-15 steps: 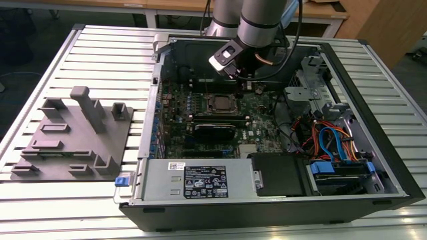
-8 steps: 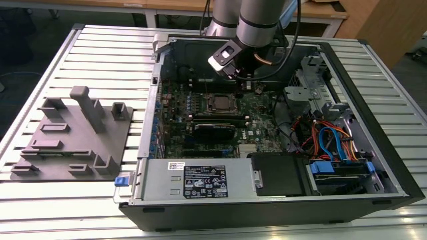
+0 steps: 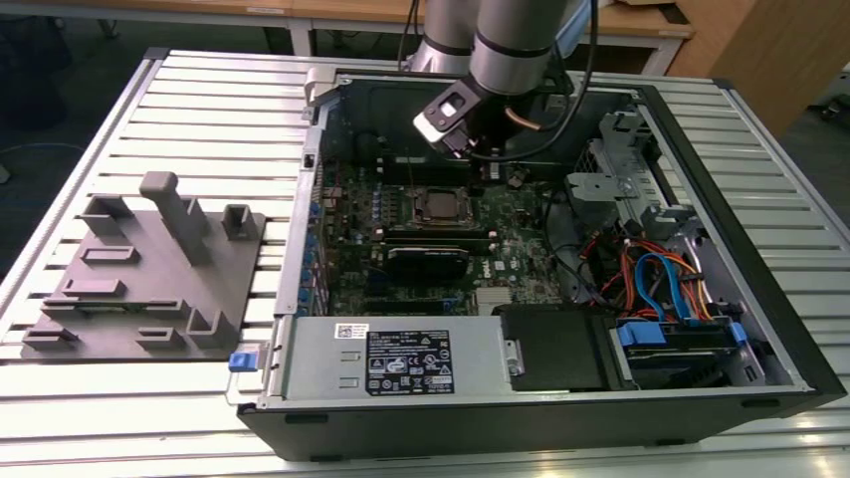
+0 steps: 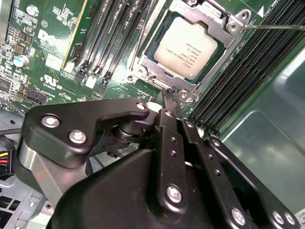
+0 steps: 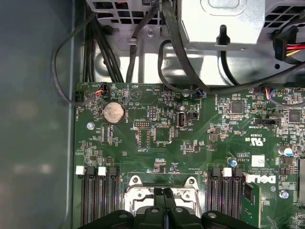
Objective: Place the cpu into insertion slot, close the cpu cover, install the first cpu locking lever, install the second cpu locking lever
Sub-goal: 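Close the cpu cover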
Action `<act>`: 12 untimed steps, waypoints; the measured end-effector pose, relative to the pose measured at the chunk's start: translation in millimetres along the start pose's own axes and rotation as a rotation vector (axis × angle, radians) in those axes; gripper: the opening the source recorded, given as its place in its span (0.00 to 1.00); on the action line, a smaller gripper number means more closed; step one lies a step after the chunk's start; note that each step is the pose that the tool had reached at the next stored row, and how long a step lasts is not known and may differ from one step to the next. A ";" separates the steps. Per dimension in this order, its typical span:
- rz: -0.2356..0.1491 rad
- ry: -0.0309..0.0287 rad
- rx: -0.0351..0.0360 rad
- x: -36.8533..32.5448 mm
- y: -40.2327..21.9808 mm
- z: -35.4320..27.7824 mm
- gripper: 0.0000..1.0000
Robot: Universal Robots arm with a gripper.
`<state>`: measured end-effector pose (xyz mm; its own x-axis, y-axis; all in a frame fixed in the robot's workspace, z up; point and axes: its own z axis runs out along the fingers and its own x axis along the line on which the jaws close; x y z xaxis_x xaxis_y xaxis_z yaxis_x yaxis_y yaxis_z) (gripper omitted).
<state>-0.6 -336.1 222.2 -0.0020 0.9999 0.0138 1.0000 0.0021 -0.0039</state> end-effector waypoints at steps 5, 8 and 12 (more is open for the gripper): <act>0.000 -0.0002 -0.0077 -0.2 -7.4 2.1 0.10; 0.000 0.0002 -0.0120 -0.3 -16.5 3.8 0.10; 0.000 0.0016 -0.0146 -0.2 -30.7 5.0 0.10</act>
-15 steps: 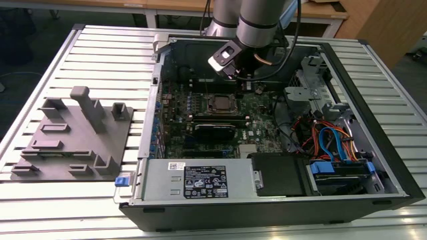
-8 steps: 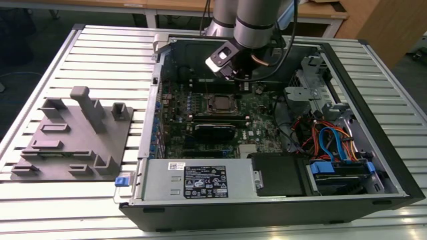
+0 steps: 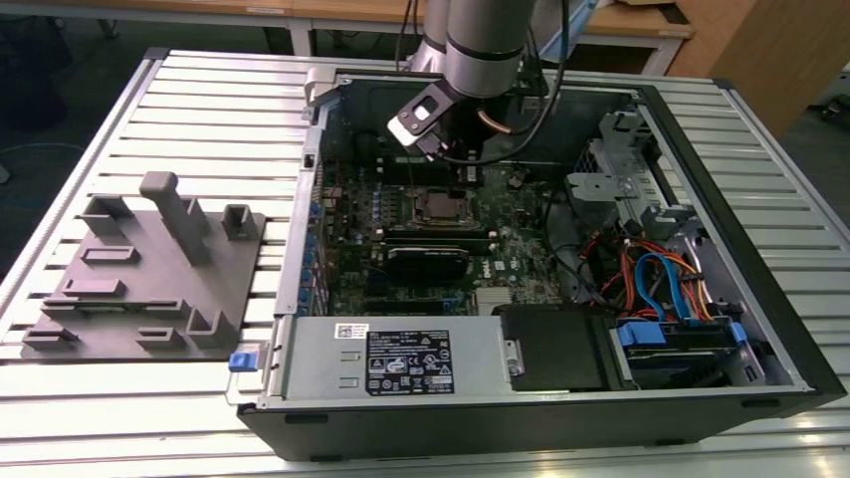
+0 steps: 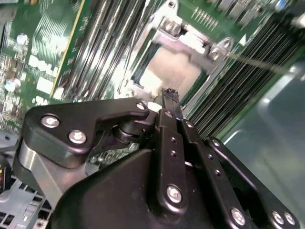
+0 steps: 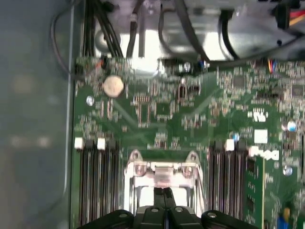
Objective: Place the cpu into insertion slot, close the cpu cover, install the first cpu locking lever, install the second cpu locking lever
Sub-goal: 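Close the cpu cover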
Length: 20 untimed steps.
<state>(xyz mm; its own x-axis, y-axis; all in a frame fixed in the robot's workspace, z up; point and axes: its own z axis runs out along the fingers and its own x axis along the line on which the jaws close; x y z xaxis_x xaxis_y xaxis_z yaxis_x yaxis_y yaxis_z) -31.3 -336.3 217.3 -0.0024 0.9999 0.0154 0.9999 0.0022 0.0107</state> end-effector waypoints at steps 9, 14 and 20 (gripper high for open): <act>0.000 0.0021 -0.0020 0.0 -26.2 4.1 0.10; -0.006 0.0047 -0.0018 -0.1 -32.3 7.6 0.10; -0.018 0.0061 0.0018 -0.2 -37.1 14.8 0.10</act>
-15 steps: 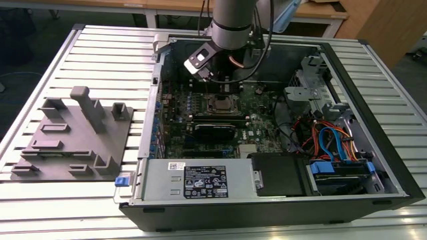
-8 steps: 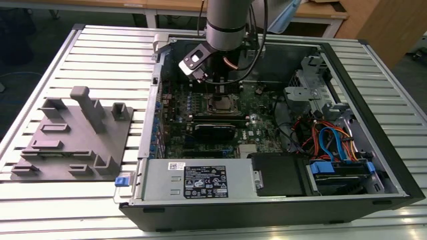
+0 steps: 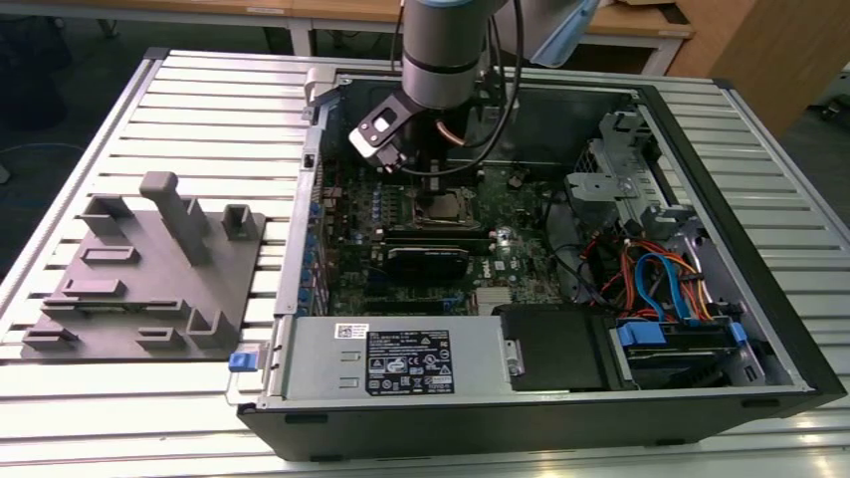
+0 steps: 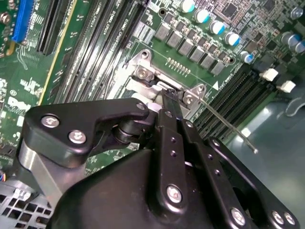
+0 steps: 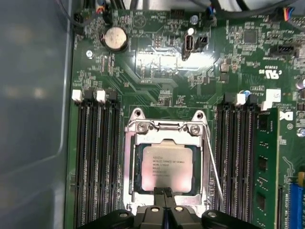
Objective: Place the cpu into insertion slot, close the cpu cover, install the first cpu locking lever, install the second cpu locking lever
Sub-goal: 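Close the cpu cover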
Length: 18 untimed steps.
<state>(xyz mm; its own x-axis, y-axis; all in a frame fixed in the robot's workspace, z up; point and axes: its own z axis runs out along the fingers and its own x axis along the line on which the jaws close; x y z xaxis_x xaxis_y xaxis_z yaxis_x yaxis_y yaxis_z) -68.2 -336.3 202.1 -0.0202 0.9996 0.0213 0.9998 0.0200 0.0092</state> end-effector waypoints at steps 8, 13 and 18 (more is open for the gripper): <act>0.000 0.0001 0.0027 0.1 -0.7 -1.6 0.10; 0.000 0.0001 0.0028 0.1 -0.9 -0.9 0.10; 0.000 -0.0019 0.0045 -0.5 -1.3 5.5 0.10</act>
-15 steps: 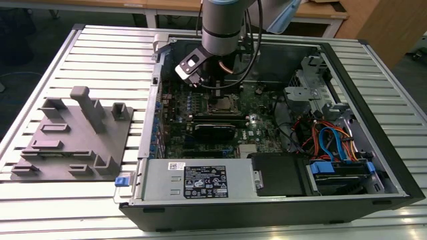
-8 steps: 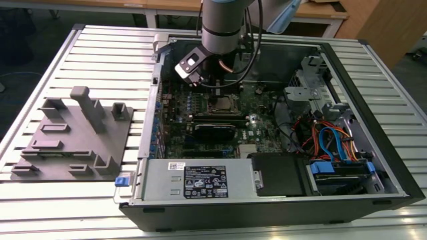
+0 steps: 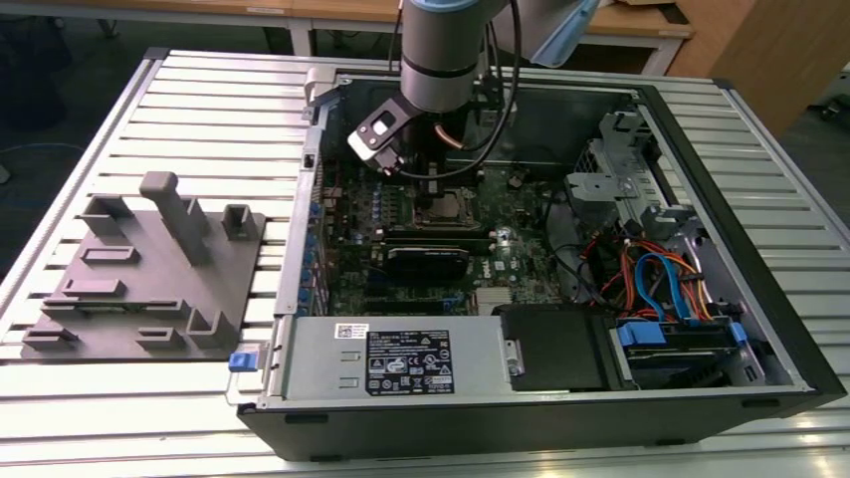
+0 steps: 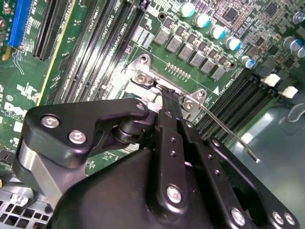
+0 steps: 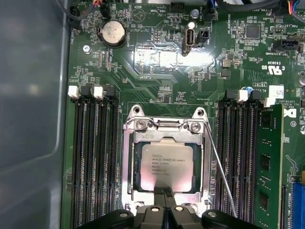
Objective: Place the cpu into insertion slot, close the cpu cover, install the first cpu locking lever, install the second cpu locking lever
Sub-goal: 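Close the cpu cover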
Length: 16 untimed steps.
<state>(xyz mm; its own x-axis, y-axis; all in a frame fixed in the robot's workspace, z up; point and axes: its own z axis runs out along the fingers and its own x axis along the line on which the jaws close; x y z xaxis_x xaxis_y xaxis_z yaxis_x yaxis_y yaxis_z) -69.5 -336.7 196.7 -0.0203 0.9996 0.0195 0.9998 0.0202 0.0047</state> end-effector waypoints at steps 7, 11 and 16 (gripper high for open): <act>0.000 0.0026 -0.0022 0.4 0.3 -0.6 0.10; 0.000 0.0023 -0.0019 0.5 0.2 -4.1 0.10; 0.000 0.0023 -0.0019 0.6 0.0 -7.8 0.10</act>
<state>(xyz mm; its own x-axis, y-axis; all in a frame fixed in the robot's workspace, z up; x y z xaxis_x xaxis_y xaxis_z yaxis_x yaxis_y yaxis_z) -69.5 -336.3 204.5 -0.0203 0.9996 0.0217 0.9998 0.0201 0.0067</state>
